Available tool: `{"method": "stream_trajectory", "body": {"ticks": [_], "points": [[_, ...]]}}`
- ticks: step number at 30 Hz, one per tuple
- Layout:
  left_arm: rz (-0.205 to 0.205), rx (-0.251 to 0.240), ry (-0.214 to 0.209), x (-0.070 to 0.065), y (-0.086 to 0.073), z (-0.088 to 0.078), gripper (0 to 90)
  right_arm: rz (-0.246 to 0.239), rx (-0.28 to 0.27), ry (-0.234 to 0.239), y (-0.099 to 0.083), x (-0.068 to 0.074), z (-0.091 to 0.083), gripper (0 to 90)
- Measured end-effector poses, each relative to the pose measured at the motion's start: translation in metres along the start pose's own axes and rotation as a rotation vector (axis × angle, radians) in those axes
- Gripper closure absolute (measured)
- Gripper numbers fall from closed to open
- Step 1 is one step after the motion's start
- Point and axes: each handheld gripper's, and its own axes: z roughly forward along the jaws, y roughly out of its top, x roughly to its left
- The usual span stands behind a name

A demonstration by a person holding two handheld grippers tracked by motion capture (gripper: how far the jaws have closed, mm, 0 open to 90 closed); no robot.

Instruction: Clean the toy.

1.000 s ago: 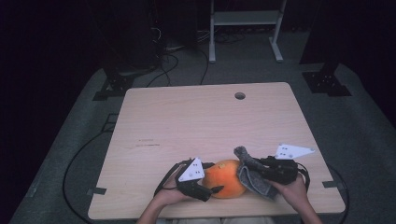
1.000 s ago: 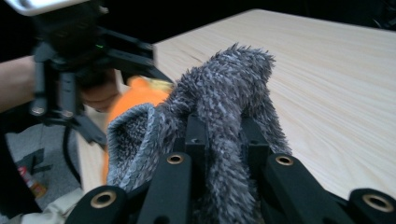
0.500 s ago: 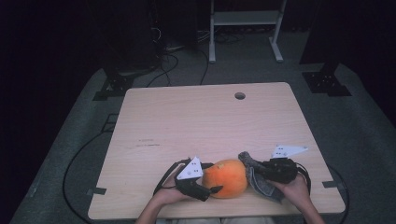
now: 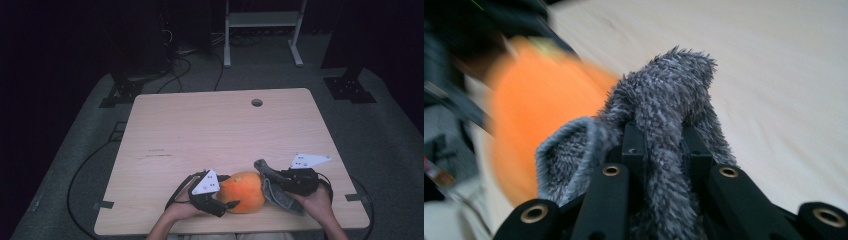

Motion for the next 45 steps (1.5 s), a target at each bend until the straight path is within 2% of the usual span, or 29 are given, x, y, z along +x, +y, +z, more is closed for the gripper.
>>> {"method": "stream_trajectory", "body": {"ticks": [1, 2, 3, 6, 7, 8, 10, 11, 14, 15, 16, 18, 19, 20, 21, 22, 24, 27, 29, 33, 35, 42, 43, 45], "points": [[0.006, -0.005, 0.003, -0.001, 0.001, 0.002, 20.1, -0.033, -0.069, 0.041, 0.010, 0.011, -0.004, 76.7], [0.012, -0.008, 0.005, -0.002, 0.002, 0.003, 20.1, -0.033, -0.069, 0.041, 0.010, 0.011, -0.004, 76.7], [0.020, -0.009, 0.007, -0.004, 0.003, 0.004, 19.4, -0.060, -0.096, 0.077, 0.016, 0.020, -0.002, 76.7], [0.016, -0.012, -0.001, -0.004, 0.004, 0.004, 15.1, -0.082, -0.067, 0.069, 0.015, 0.024, 0.004, 76.5], [0.000, -0.018, -0.026, -0.001, 0.003, 0.002, 12.6, -0.067, -0.055, 0.065, 0.010, 0.019, 0.007, 76.4], [-0.008, -0.014, -0.028, 0.001, 0.002, 0.002, 11.2, -0.052, -0.049, 0.060, 0.008, 0.017, 0.007, 76.4], [-0.018, -0.007, -0.026, 0.002, 0.001, 0.003, 10.8, -0.054, -0.042, 0.043, 0.006, 0.014, 0.004, 76.5], [-0.036, -0.006, -0.035, 0.003, 0.000, 0.004, 11.8, -0.050, -0.039, 0.044, 0.005, 0.014, 0.004, 76.4], [-0.035, -0.005, -0.034, 0.003, -0.001, 0.005, 15.5, -0.040, -0.038, 0.044, 0.001, 0.010, 0.004, 76.5], [-0.036, -0.004, -0.032, 0.003, -0.001, 0.004, 19.1, -0.020, -0.017, 0.027, -0.001, 0.003, 0.003, 76.5], [-0.036, -0.005, -0.028, 0.003, -0.001, 0.004, 19.1, -0.020, -0.017, 0.027, -0.001, 0.003, 0.003, 76.5], [-0.040, -0.007, -0.020, 0.003, -0.002, 0.003, 22.9, 0.006, 0.002, -0.015, -0.005, -0.003, -0.003, 76.5], [-0.038, -0.011, -0.015, 0.003, -0.002, 0.003, 22.9, 0.006, 0.002, -0.015, -0.005, -0.003, -0.003, 76.5], [-0.036, -0.017, -0.016, 0.002, -0.002, 0.004, 23.0, -0.007, -0.044, -0.006, 0.000, 0.002, -0.009, 76.5], [-0.036, -0.017, -0.016, 0.002, -0.002, 0.004, 22.9, -0.007, -0.044, -0.006, 0.000, 0.002, -0.009, 76.5], [-0.034, -0.019, -0.016, 0.002, -0.002, 0.005, 22.9, -0.018, -0.071, 0.006, 0.005, 0.007, -0.010, 76.5], [-0.031, -0.020, -0.013, 0.001, -0.001, 0.006, 22.2, -0.065, -0.094, 0.041, 0.016, 0.022, -0.008, 76.5], [-0.017, -0.013, -0.015, -0.001, 0.000, 0.007, 20.0, -0.104, -0.072, 0.058, 0.022, 0.033, 0.002, 76.4], [-0.032, -0.015, -0.051, 0.001, -0.001, 0.005, 17.2, -0.105, -0.058, 0.061, 0.019, 0.034, 0.008, 76.4], [-0.039, -0.016, -0.058, 0.003, -0.004, 0.007, 12.5, -0.121, -0.055, 0.053, 0.015, 0.034, 0.005, 76.4], [-0.035, -0.016, -0.049, 0.002, -0.004, 0.009, 12.8, -0.119, -0.056, 0.051, 0.014, 0.033, 0.006, 76.5], [-0.040, -0.028, -0.038, 0.002, -0.005, 0.009, 15.7, -0.065, -0.025, 0.015, -0.002, 0.012, 0.000, 76.4], [-0.037, -0.036, -0.027, 0.003, -0.005, 0.008, 19.5, -0.038, -0.019, 0.014, -0.005, 0.007, -0.002, 76.4], [-0.033, -0.039, -0.019, 0.002, -0.004, 0.008, 21.7, -0.029, -0.022, 0.016, -0.005, 0.006, -0.003, 76.4]]}}
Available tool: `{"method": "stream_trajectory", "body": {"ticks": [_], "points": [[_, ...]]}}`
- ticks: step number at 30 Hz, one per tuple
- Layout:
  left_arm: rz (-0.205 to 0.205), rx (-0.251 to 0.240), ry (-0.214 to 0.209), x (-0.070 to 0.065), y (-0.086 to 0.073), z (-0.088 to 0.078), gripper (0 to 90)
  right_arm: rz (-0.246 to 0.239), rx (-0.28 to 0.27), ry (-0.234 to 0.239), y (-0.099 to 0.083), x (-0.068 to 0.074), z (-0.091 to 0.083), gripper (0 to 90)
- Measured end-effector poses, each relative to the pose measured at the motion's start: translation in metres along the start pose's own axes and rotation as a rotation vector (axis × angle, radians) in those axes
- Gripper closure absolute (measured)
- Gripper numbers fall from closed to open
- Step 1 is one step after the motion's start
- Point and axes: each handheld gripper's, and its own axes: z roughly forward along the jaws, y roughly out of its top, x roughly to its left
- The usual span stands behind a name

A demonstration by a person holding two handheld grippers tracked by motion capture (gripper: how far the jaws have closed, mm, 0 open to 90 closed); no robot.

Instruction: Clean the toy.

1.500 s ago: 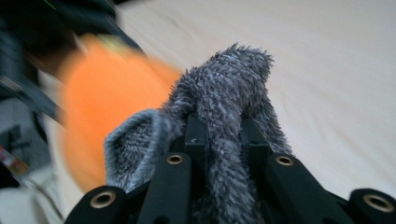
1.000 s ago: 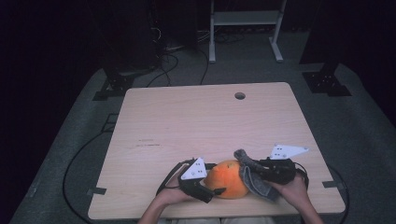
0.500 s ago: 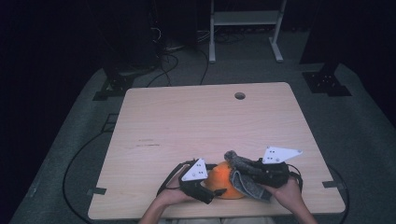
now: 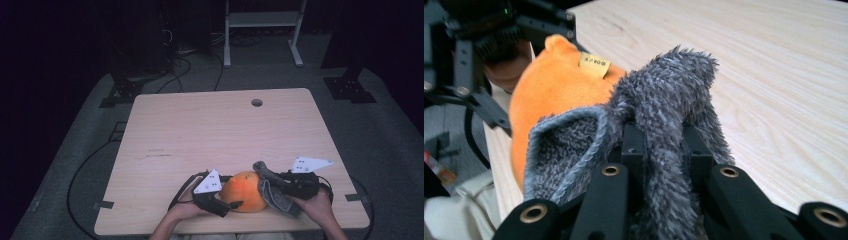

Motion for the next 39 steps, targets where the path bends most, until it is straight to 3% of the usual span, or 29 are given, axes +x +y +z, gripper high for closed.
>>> {"method": "stream_trajectory", "body": {"ticks": [2, 4, 6, 9, 13, 14, 15, 16, 19, 20, 27, 31, 34, 36, 38, 39], "points": [[0.022, -0.001, 0.016, -0.001, 0.003, -0.001, 26.8, -0.004, -0.026, -0.010, 0.006, 0.003, -0.005, 76.5], [0.043, -0.008, 0.025, -0.005, 0.005, 0.001, 30.0, -0.026, -0.089, 0.012, 0.017, 0.013, -0.010, 76.5], [0.082, -0.009, 0.033, -0.011, 0.009, 0.005, 30.6, -0.060, -0.118, 0.032, 0.027, 0.024, -0.007, 76.5], [0.123, 0.003, 0.054, -0.019, 0.014, 0.008, 30.5, -0.122, -0.093, 0.022, 0.035, 0.038, 0.003, 76.6], [0.092, -0.011, 0.033, -0.015, 0.009, 0.006, 30.2, -0.112, -0.072, 0.021, 0.029, 0.032, 0.008, 76.9], [0.081, -0.014, 0.017, -0.014, 0.009, 0.006, 24.9, -0.104, -0.055, 0.000, 0.023, 0.026, 0.005, 76.9], [0.062, -0.016, -0.002, -0.012, 0.009, 0.006, 24.9, -0.104, -0.055, 0.000, 0.023, 0.026, 0.005, 76.9], [0.034, -0.019, -0.026, -0.010, 0.009, 0.006, 19.4, -0.072, -0.053, 0.016, 0.017, 0.020, 0.003, 76.9], [-0.023, -0.046, -0.041, -0.006, 0.007, 0.005, 16.3, -0.052, -0.057, 0.016, 0.013, 0.015, 0.002, 76.9], [-0.026, -0.041, -0.034, -0.005, 0.007, 0.007, 11.8, -0.043, -0.062, 0.018, 0.012, 0.014, 0.002, 76.9], [-0.039, -0.005, -0.027, -0.001, 0.005, 0.008, 8.5, -0.047, -0.061, 0.021, 0.010, 0.012, 0.001, 76.8], [-0.087, 0.060, -0.031, 0.004, 0.002, 0.012, 3.4, -0.035, -0.053, 0.008, 0.006, 0.005, -0.003, 76.8], [-0.063, 0.062, -0.045, 0.001, -0.001, 0.018, 8.9, 0.006, -0.062, 0.019, 0.001, -0.003, -0.006, 76.7], [-0.043, 0.043, -0.019, -0.001, 0.002, 0.017, 16.2, 0.017, -0.068, 0.020, -0.001, -0.007, -0.007, 76.6], [-0.028, 0.020, 0.007, -0.002, 0.003, 0.016, 29.6, 0.039, -0.076, 0.011, -0.003, -0.012, -0.009, 76.6], [-0.029, 0.011, 0.015, -0.003, 0.003, 0.016, 29.6, 0.039, -0.076, 0.011, -0.003, -0.012, -0.009, 76.6]]}}
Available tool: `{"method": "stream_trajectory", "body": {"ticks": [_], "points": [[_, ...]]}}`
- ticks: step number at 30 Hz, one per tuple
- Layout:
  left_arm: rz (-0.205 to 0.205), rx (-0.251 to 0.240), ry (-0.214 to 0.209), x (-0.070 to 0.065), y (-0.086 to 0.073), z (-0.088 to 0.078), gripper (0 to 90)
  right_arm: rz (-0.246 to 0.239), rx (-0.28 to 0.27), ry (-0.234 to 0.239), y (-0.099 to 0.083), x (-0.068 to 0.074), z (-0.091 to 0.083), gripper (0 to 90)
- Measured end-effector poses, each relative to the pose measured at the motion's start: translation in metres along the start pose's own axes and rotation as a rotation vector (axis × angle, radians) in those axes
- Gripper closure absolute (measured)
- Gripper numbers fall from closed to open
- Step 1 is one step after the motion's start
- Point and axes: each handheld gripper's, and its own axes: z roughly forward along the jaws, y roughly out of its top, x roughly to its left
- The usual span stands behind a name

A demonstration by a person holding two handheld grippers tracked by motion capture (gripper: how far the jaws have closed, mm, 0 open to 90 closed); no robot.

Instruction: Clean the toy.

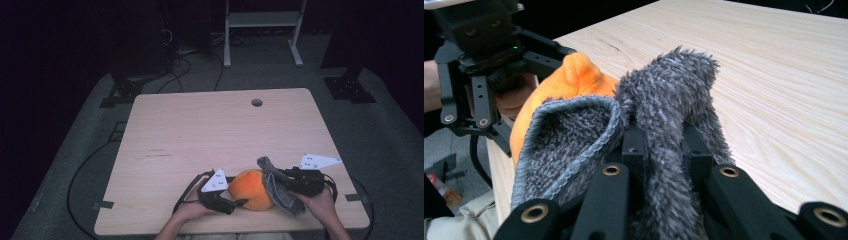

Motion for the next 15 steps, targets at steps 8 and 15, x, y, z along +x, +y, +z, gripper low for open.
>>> {"method": "stream_trajectory", "body": {"ticks": [8, 15], "points": [[-0.017, -0.049, 0.009, -0.003, 0.002, -0.002, 34.3, 0.022, 0.015, -0.077, -0.002, -0.010, -0.017, 76.6], [0.006, -0.117, 0.057, -0.006, 0.020, -0.015, 35.5, -0.065, -0.107, 0.026, 0.027, 0.025, -0.015, 76.9]]}}
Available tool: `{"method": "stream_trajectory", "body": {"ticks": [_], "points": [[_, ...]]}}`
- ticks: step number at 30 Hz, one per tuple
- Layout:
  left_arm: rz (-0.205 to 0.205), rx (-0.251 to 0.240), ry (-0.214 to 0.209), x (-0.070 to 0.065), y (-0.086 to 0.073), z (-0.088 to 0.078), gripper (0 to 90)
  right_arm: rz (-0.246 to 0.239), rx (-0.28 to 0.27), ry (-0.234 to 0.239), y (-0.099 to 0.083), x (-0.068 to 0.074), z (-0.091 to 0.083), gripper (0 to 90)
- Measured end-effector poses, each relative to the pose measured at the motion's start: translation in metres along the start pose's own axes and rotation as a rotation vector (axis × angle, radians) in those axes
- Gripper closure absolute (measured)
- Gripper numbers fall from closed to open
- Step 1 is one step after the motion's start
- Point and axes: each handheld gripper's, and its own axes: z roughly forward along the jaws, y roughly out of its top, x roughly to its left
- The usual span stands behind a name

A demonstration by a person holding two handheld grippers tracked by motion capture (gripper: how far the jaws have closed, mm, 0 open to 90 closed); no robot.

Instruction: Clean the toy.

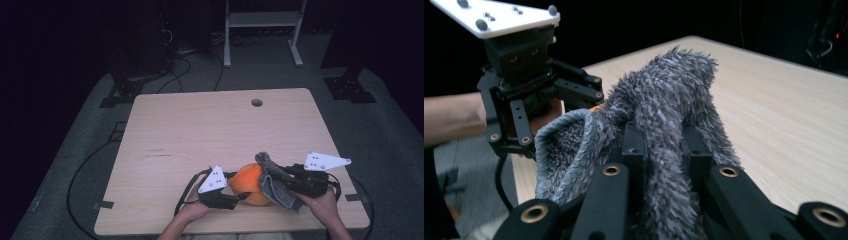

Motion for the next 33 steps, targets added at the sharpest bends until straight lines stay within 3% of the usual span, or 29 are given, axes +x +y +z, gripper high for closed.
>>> {"method": "stream_trajectory", "body": {"ticks": [3, 6, 10, 11, 15, 18, 21, 22, 23, 25, 30, 33], "points": [[0.022, 0.031, -0.026, 0.004, 0.012, -0.013, 34.2, 0.063, -0.065, 0.068, 0.001, -0.005, 0.001, 76.9], [0.072, 0.071, -0.008, 0.005, 0.017, -0.021, 32.9, 0.077, -0.053, 0.064, -0.002, -0.006, 0.008, 76.9], [0.030, 0.109, -0.024, 0.010, 0.007, -0.020, 31.7, 0.117, -0.002, 0.053, -0.015, -0.011, 0.023, 76.9], [0.014, 0.103, -0.035, 0.011, 0.004, -0.017, 28.1, 0.122, 0.020, 0.044, -0.019, -0.012, 0.027, 76.9], [-0.006, 0.082, -0.026, 0.013, -0.006, -0.010, 9.7, 0.136, 0.019, 0.026, -0.024, -0.016, 0.029, 76.8], [0.011, 0.088, 0.008, 0.011, -0.010, -0.005, 9.9, 0.122, 0.020, -0.007, -0.026, -0.016, 0.028, 76.8], [0.023, 0.058, 0.054, 0.007, -0.012, -0.002, 20.1, 0.081, 0.025, -0.056, -0.023, -0.012, 0.026, 77.1], [0.029, 0.057, 0.074, 0.005, -0.012, -0.001, 24.2, 0.030, 0.023, -0.090, -0.019, -0.003, 0.024, 77.4], [0.028, 0.059, 0.080, 0.004, -0.011, 0.000, 24.2, 0.030, 0.023, -0.090, -0.019, -0.003, 0.024, 77.4], [0.006, 0.063, 0.096, 0.005, -0.009, 0.001, 25.8, -0.030, 0.025, -0.114, -0.014, 0.007, 0.025, 77.5], [-0.059, 0.050, 0.101, 0.011, -0.010, 0.002, 26.0, -0.103, 0.015, -0.077, -0.008, 0.022, 0.029, 77.5], [-0.069, 0.042, 0.098, 0.013, -0.012, 0.002, 27.9, -0.096, 0.016, -0.078, -0.010, 0.017, 0.029, 77.5]]}}
